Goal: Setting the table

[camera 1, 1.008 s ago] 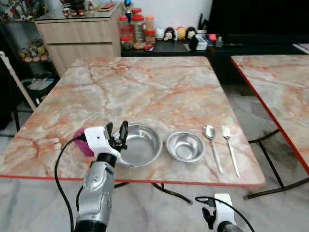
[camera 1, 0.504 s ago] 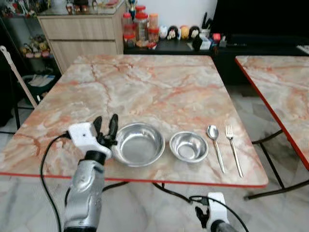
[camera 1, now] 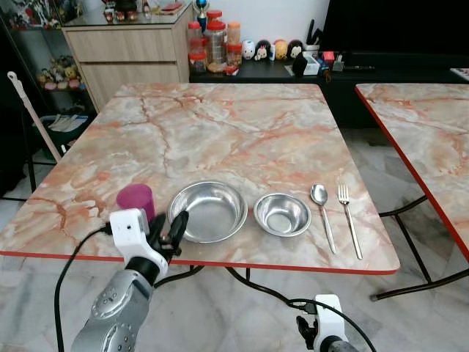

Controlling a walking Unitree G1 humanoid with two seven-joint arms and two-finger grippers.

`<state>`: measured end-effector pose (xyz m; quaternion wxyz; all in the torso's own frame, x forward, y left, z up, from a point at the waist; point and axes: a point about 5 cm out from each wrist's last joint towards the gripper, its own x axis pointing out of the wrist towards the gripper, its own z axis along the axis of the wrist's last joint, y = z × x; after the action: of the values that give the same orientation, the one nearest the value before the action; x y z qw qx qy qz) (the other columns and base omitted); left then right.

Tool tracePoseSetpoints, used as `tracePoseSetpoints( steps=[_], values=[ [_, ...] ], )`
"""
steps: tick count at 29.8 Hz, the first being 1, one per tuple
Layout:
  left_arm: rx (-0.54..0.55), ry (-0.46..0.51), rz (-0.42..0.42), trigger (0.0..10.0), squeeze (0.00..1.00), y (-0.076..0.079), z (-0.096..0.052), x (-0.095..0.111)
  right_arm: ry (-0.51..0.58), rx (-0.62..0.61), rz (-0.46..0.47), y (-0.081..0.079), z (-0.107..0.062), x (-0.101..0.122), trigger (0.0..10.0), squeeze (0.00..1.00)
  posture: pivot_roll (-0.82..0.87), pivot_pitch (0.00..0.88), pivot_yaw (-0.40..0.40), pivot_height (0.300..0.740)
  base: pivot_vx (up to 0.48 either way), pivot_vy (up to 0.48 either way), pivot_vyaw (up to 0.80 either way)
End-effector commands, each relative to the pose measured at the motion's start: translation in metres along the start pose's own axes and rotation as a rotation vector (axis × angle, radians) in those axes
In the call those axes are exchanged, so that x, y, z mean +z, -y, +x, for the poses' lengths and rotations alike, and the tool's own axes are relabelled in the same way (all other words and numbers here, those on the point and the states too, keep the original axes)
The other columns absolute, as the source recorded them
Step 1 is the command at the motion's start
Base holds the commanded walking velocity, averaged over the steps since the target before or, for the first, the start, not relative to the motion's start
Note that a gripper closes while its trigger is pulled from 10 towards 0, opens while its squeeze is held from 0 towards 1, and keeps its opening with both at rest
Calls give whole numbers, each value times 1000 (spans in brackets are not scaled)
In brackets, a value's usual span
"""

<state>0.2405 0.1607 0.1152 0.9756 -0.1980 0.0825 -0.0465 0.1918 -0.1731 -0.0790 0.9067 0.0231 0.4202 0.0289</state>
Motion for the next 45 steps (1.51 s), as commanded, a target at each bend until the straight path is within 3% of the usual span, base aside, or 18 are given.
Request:
tracePoseSetpoints(
  steps=[1, 6, 7, 8, 17, 27, 45],
  values=[
    [71, -22, -82, 10000, 0, -7, 0, 0, -13, 3, 1, -2, 0, -2, 10000, 0, 168, 43, 25, 740, 0, 0, 0],
    [145, -34, -159, 10000, 0, -14, 3, 2, -19, 10, -3, -4, 0, -3, 10000, 0, 168, 36, 30, 740, 0, 0, 0],
    [164, -9, -245, 10000, 0, -16, 7, 7, -19, 11, -5, -5, 0, -2, 10000, 0, 163, 30, 32, 740, 0, 0, 0],
    [176, -3, -269, 10000, 0, -17, 9, 9, -22, 11, -6, -5, 1, -3, 10000, 0, 160, 27, 33, 740, 0, 0, 0],
    [208, -61, -324, 10000, 0, -23, 21, 13, -44, 19, -8, -7, 0, -7, 10000, 0, 151, 13, 43, 740, 0, 0, 0],
    [203, -163, -249, 10000, 0, -22, 19, 11, -57, 24, 1, -10, -1, -13, 10000, 0, 142, 10, 69, 740, 0, 0, 0],
    [150, -249, -253, 10000, 0, -11, 25, -1, -51, 2, 36, -7, -3, -16, 10000, 0, 116, 42, 74, 740, 0, 0, 0]
  ],
)
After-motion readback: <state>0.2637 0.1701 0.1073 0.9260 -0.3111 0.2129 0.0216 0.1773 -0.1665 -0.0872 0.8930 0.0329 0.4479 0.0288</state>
